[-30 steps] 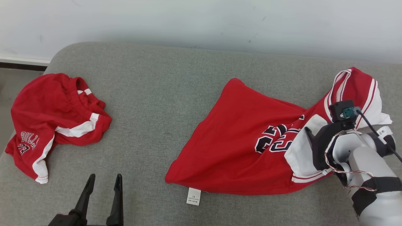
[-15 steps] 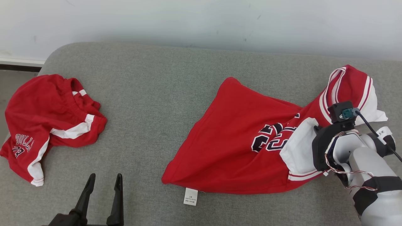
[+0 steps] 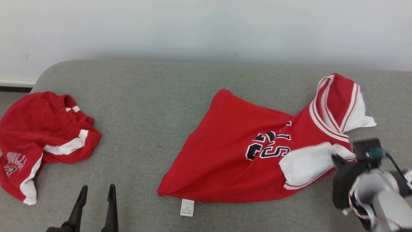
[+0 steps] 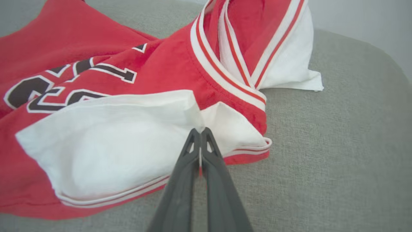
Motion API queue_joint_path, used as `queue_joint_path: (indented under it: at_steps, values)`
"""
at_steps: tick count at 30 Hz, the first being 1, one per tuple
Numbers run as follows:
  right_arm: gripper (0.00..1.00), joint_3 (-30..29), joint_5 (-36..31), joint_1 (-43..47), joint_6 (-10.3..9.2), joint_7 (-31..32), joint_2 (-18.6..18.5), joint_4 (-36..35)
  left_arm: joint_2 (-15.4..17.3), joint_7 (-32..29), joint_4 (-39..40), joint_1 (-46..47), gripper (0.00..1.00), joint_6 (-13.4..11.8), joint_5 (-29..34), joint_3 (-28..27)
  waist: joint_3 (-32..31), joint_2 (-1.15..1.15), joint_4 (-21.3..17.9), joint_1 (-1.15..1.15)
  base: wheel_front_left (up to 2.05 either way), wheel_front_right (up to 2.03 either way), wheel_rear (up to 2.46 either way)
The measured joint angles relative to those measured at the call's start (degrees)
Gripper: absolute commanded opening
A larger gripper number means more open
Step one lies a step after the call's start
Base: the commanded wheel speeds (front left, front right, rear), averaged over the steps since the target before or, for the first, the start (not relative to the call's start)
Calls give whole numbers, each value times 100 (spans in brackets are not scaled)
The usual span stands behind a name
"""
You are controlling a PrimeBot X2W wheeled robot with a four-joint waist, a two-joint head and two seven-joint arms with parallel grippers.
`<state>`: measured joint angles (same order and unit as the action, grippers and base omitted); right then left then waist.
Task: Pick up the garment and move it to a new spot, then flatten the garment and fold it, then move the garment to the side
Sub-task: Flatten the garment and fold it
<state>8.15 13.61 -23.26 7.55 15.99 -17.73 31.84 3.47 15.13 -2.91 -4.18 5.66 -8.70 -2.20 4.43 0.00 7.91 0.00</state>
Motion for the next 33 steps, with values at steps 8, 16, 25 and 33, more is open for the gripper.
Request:
queue_joint_path:
  at_steps: [8, 16, 25, 33]
  values:
    - [100, -1053, -666, 1667, 0, 801, 164, -1537, -15, 0, 40, -98, 100, -55, -19, -12, -184, 0, -352, 0, 0, 0, 0]
    - [100, -1930, -996, 2507, 0, 798, 1026, -2732, -32, 0, -25, -237, 100, -111, -43, -3, -455, 0, -537, 0, 0, 0, 0]
    - [100, -1983, -870, 2626, 0, -509, 1457, -3029, -44, 0, -116, -436, 100, -164, -92, -34, -771, -1, -741, 0, 0, 0, 0]
    - [100, -1412, -668, 2547, 0, -1678, 1479, -2722, -45, 0, -241, -560, 100, -201, -100, -77, -1055, 0, -903, 0, 0, 0, 0]
